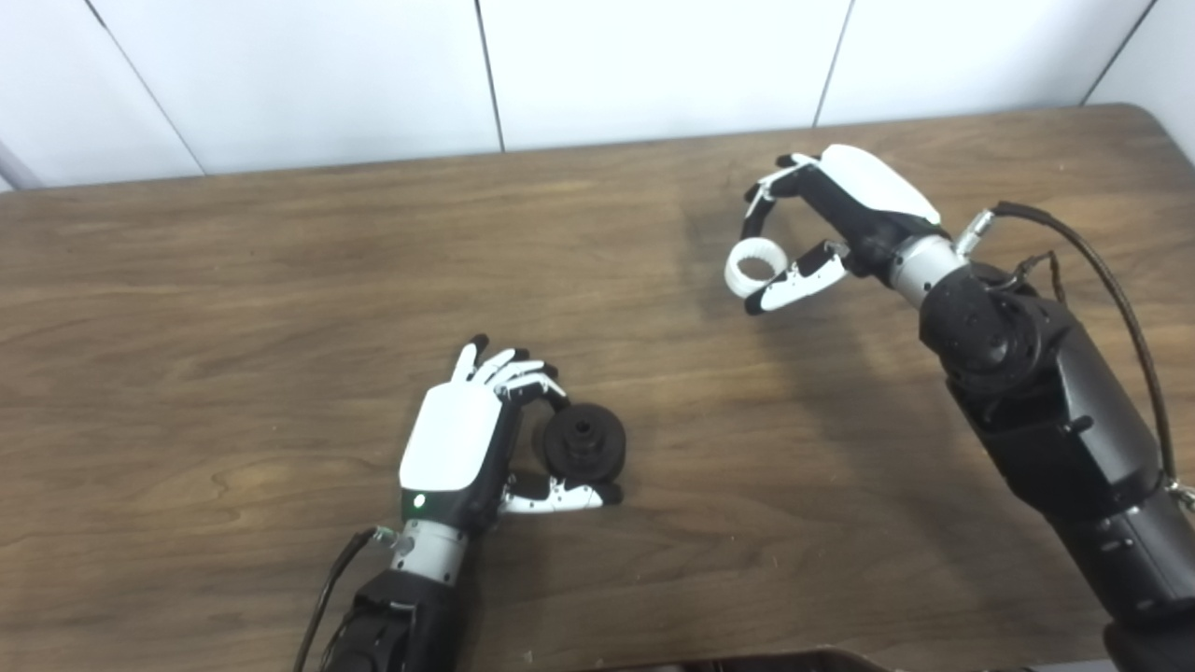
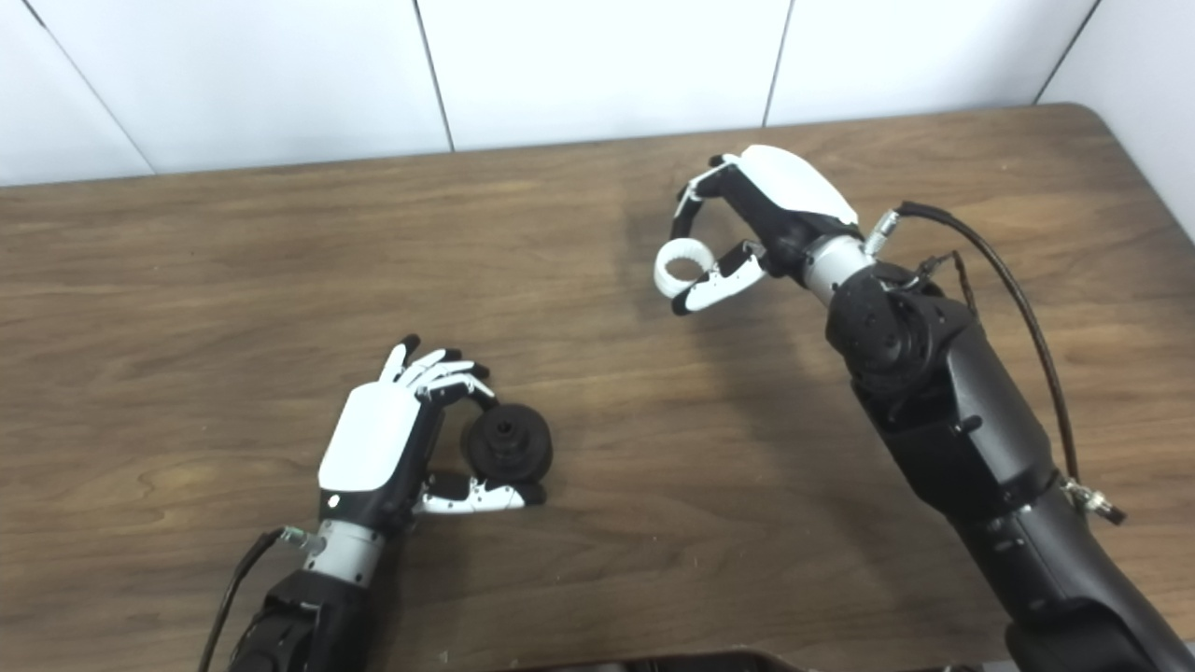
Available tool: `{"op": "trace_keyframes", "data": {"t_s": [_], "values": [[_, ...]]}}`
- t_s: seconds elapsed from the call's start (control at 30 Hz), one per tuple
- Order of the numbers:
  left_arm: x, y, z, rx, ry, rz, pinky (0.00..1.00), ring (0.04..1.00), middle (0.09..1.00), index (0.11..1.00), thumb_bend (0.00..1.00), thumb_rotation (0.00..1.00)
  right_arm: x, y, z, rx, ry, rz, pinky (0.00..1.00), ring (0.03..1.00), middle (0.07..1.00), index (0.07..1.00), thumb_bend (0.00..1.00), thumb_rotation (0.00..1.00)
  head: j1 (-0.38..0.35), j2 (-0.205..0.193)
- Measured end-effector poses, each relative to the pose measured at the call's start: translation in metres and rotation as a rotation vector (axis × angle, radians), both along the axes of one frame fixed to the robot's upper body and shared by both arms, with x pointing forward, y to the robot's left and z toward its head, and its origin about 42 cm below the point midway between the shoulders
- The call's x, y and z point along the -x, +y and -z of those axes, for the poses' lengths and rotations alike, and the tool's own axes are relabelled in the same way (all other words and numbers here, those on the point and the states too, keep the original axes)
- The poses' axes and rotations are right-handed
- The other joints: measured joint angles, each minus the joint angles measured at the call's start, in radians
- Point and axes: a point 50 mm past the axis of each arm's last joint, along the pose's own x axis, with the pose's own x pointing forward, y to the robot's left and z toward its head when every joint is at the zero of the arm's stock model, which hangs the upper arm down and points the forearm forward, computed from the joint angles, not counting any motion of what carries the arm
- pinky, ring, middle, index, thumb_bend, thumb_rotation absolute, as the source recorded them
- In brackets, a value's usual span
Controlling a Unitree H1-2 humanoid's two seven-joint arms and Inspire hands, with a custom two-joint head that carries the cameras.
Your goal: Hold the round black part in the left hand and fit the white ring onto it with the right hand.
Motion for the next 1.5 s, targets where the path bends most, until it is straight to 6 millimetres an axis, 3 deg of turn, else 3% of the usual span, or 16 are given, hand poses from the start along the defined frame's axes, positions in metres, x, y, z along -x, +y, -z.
{"op": "trace_keyframes", "data": {"t_s": [0.27,0.47,0.97,1.5], "values": [[-0.001,-0.004,-0.001,-0.002,0.003,-0.001,1.00,0.870,0.761,0.484,0.52,0.06,0.020,0.036,-0.010,-0.028,-0.007,-0.127,0.96,0.934,0.796,0.482,0.53,0.14,0.020,0.011],[0.000,-0.007,-0.001,-0.014,0.001,-0.006,1.00,0.872,0.762,0.484,0.52,0.06,0.034,0.057,-0.016,-0.084,-0.016,-0.188,1.00,0.930,0.799,0.481,0.53,0.14,0.022,0.012],[0.000,-0.011,-0.001,-0.013,-0.002,-0.003,1.00,0.865,0.760,0.484,0.52,0.06,0.055,0.085,-0.017,-0.155,-0.002,-0.268,1.00,0.947,0.809,0.482,0.52,0.13,0.023,0.008],[0.000,-0.013,-0.002,-0.021,-0.007,-0.004,1.00,0.871,0.761,0.485,0.52,0.06,0.068,0.092,0.002,-0.126,0.081,-0.291,1.00,0.966,0.814,0.482,0.52,0.13,0.028,0.011]]}}
